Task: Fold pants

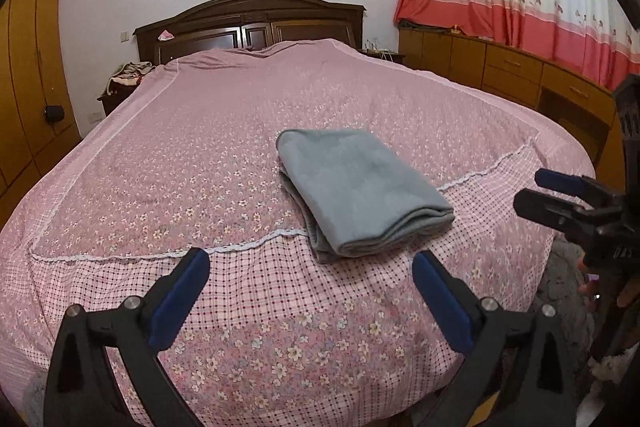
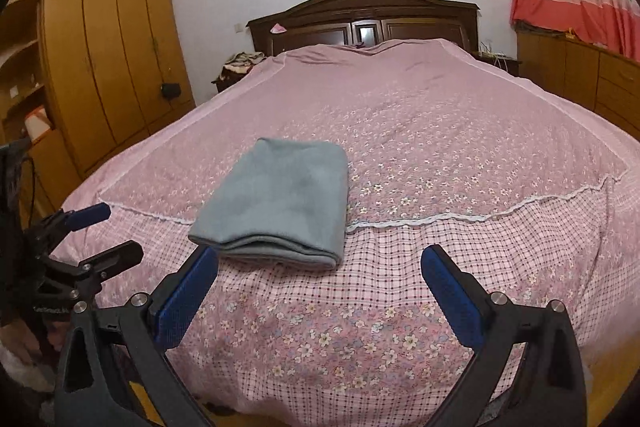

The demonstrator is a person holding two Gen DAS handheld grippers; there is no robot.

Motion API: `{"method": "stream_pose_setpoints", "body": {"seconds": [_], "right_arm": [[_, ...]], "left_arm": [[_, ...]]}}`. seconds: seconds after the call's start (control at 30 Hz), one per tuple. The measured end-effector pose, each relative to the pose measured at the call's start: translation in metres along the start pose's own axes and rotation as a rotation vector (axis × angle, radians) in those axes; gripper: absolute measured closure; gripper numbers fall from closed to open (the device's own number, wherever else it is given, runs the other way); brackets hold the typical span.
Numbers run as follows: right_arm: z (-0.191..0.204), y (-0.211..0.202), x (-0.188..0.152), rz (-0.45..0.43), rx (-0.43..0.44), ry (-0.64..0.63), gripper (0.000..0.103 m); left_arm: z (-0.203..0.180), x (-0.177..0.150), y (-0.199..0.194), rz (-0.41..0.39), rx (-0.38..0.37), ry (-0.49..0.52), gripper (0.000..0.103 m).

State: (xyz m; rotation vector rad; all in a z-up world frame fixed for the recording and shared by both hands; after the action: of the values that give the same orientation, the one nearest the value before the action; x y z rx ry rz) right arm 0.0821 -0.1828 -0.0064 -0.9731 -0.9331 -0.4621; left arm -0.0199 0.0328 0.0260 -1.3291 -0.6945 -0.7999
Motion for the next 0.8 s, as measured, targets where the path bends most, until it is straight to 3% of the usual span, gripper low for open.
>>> {"method": "stream_pose_setpoints", "body": {"seconds": [0.8], "right_arm": [[-0.0055,0.0039,-0.0070,0.019,0.005,0.041,0.000]], "left_arm": [[0.0007,0.0002,0.0096,0.015,-0.017,-0.028,0.000]]}}
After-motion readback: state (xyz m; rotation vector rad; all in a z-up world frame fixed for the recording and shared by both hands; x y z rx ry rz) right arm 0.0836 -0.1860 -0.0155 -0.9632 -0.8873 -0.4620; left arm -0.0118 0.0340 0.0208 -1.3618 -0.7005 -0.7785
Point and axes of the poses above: each gripper's, at about its wrist camera, not at the fingertips, and y roughly the way its jaws point, z to its left, x to its top, the point moved 5 cm from there along y, roughly the way its jaws point, and after that the axes turned 10 degrees about x, right-handed, at the moved point
